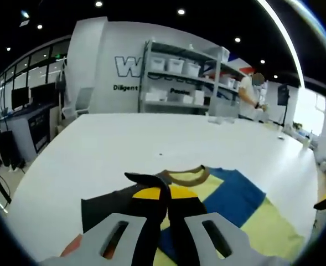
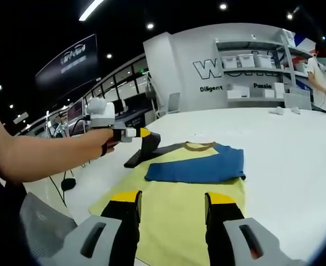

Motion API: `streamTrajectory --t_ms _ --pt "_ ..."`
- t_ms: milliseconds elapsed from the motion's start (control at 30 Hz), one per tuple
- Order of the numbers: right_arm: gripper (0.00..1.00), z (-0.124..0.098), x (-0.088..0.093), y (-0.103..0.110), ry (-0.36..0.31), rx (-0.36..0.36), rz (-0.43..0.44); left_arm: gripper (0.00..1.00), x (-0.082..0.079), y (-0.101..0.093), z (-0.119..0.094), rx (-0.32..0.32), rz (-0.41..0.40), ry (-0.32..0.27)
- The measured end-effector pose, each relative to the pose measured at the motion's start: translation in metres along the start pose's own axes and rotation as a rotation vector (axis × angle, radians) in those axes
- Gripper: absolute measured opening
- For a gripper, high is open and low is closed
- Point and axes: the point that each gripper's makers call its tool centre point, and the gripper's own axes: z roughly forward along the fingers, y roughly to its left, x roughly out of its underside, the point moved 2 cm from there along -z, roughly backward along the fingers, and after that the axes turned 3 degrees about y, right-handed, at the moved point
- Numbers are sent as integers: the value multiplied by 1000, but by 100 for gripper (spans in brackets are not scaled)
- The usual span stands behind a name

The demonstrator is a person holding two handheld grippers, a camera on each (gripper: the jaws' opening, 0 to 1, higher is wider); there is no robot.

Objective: Fold the garment on the visible template until the final outline fits inside the template.

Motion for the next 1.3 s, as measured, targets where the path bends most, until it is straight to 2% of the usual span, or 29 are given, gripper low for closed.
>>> streamTrajectory --t_ms 467,933,1300 --pt "44 -1 0 -1 -1 5 1 0 0 -47 21 90 61 20" --pt "44 -1 2 -2 2 8 1 0 -2 -82 28 150 82 17" --pt "44 -2 1 -2 -1 9 4 0 -12 -111 32 200 90 -4"
